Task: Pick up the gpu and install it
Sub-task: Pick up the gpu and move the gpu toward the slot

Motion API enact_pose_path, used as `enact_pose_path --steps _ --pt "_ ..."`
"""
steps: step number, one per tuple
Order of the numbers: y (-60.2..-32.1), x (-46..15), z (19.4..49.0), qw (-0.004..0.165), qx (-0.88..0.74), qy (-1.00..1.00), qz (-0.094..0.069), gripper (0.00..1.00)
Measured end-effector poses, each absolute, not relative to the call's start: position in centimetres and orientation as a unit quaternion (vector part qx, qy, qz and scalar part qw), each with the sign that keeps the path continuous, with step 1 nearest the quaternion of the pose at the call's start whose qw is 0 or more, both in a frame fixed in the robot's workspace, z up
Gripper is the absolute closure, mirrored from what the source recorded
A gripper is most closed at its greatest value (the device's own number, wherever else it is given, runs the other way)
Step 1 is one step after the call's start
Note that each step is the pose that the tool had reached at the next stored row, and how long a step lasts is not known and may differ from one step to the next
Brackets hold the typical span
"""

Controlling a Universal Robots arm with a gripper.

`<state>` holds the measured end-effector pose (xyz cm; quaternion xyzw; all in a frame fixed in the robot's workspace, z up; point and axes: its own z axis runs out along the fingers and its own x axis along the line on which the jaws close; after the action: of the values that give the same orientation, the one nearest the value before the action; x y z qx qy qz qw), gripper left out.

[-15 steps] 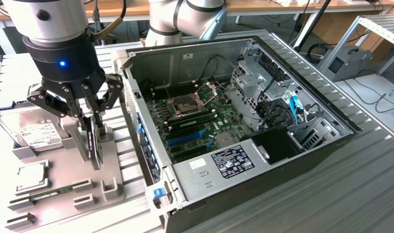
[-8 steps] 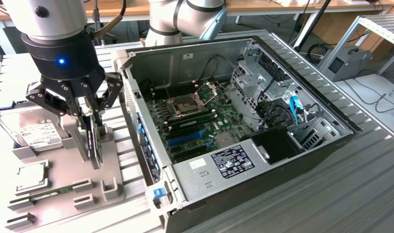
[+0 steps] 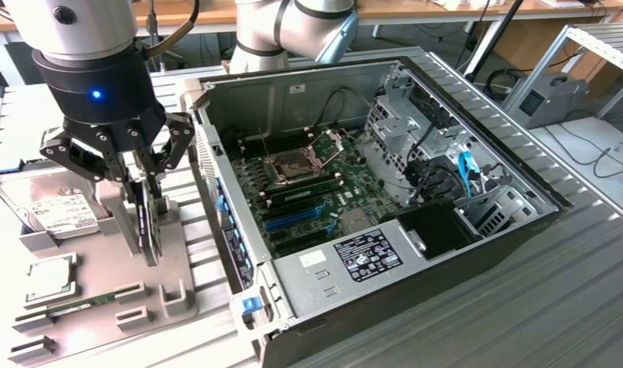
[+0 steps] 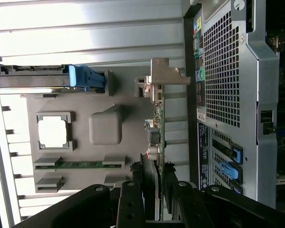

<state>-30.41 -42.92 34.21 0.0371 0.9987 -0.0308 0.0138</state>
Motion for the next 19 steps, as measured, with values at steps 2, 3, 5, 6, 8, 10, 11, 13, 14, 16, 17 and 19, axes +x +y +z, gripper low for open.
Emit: enact_pose_path --steps 2,3,5,6,8,10,11,13,14,16,17,19 --pt "-42.92 -30.41 34.27 0.014 0.037 0.999 -0.031 0.71" --pt "-42.92 -30.41 34.32 0.014 0.037 0.999 -0.031 0.71" --pt "-42.92 -30.41 34.38 0.014 0.037 0.999 -0.031 0.71" --pt "-42.92 -30.41 34.41 0.014 0.037 0.999 -0.031 0.71" --pt "-42.92 -30.41 34.48 0.014 0.037 0.999 -0.031 0.71" --pt "-42.92 -30.41 34.54 0.014 0.037 0.999 -0.031 0.71" --pt "-42.92 -30.41 34.58 0.014 0.037 0.999 -0.031 0.71" --pt "-42.92 -30.41 34.67 0.014 0.037 0.999 -0.031 0.71" --pt "-42.92 -30.41 34.71 0.014 0.037 0.999 -0.031 0.71" --pt "-42.92 -30.41 34.82 0.014 0.037 0.999 -0.031 0.71" --pt "-42.92 -30.41 34.88 0.014 0.037 0.999 -0.031 0.71" --pt "-42.92 -30.41 34.96 0.014 0.037 0.999 -0.031 0.71"
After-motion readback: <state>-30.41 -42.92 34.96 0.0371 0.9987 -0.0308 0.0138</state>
